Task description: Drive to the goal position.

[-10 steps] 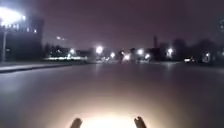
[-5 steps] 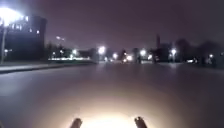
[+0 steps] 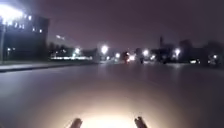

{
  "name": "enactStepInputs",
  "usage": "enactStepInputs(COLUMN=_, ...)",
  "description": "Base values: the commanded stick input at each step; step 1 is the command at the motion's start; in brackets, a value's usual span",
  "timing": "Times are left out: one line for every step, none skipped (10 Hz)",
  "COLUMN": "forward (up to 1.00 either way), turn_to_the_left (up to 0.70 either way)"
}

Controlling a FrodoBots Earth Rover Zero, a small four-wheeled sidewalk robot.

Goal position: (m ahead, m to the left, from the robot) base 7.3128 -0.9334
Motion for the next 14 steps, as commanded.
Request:
enactStepInputs(forward=1.00, turn_to_the_left=0.00)
enactStepInputs(forward=1.00, turn_to_the_left=0.00)
enactStepInputs(forward=1.00, turn_to_the_left=0.00)
enactStepInputs(forward=1.00, turn_to_the_left=0.00)
enactStepInputs(forward=1.00, turn_to_the_left=0.00)
enactStepInputs(forward=1.00, turn_to_the_left=0.00)
enactStepInputs(forward=1.00, turn_to_the_left=0.00)
enactStepInputs(forward=1.00, turn_to_the_left=0.00)
enactStepInputs(forward=1.00, turn_to_the_left=0.00)
enactStepInputs(forward=1.00, turn_to_the_left=0.00)
enactStepInputs(forward=1.00, turn_to_the_left=0.00)
enactStepInputs(forward=1.00, turn_to_the_left=0.00)
enactStepInputs(forward=1.00, turn_to_the_left=0.00)
enactStepInputs(forward=1.00, turn_to_the_left=0.00)
